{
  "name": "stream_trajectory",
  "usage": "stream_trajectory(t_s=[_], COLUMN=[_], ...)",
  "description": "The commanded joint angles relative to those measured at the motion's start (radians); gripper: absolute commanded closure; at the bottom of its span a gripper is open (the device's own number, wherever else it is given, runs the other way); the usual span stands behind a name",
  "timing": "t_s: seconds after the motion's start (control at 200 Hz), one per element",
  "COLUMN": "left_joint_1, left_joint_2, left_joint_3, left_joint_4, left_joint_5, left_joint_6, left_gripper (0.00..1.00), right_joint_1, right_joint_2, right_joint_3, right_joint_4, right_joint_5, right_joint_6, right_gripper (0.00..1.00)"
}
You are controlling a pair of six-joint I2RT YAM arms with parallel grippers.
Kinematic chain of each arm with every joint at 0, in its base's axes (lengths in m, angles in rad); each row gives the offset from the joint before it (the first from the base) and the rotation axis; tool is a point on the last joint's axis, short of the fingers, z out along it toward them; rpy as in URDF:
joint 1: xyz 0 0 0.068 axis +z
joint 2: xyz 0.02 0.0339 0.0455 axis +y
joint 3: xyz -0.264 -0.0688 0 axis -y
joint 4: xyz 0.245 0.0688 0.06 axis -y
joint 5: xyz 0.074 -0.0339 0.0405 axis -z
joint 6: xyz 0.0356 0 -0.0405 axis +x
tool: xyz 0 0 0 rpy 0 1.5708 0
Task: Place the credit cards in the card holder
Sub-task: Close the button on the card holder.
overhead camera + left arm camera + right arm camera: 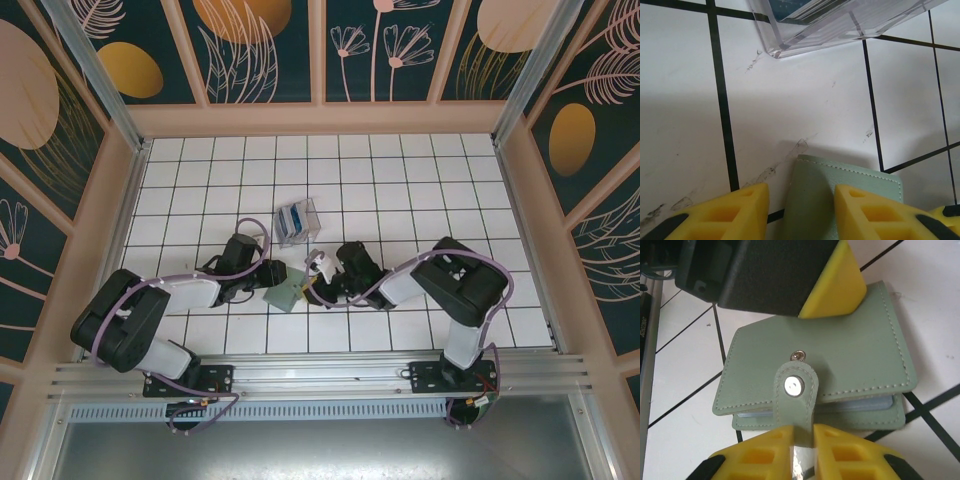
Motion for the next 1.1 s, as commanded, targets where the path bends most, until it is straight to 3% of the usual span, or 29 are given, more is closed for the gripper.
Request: stream_trajectory(t_s=[0.0, 0.175, 0.425, 0.671, 0.791, 0.946, 1.096], left_joint_1=[-0.017, -0.016, -0.017, -0.017, -0.017, -0.016, -0.017], left_joint_2=[0.035, -0.007, -0.031, -0.044, -0.002, 0.058, 0.094], left_joint_3=[-0.04, -0.046, -0.043, -0.061, -0.069, -0.056, -0.028], left_joint_4=[-0.057, -0.084, -0.122, -0.108, -0.021, 0.016, 0.025], left_joint_5=[0.149, 0.148, 0.121, 0.152, 0.221, 0.202, 0.195], left_joint_6=[-0.054, -0.067, -0.106, -0.118, -0.15, -0.174, -0.179], left_gripper=[0.61, 0.62, 0.54, 0.55, 0.56, 0.58, 0.58], right_joint_1=[0.006, -0.008, -0.071, -0.165, -0.176, -0.158, -0.112], right_joint_2=[0.037, 0.066, 0.041, -0.026, -0.094, -0.209, -0.249], right_joint_3=[0.048, 0.084, 0.122, 0.13, 0.108, 0.068, 0.084], right_joint_4=[-0.021, -0.037, -0.077, -0.142, -0.153, -0.231, -0.348], right_joint_5=[-0.05, -0.045, -0.003, 0.004, -0.005, 0.047, 0.193], right_joint_6=[-0.038, -0.064, -0.103, -0.124, -0.071, -0.021, 0.061], right_gripper=[0.85, 1.0, 1.0, 1.0, 0.77, 0.7, 0.65])
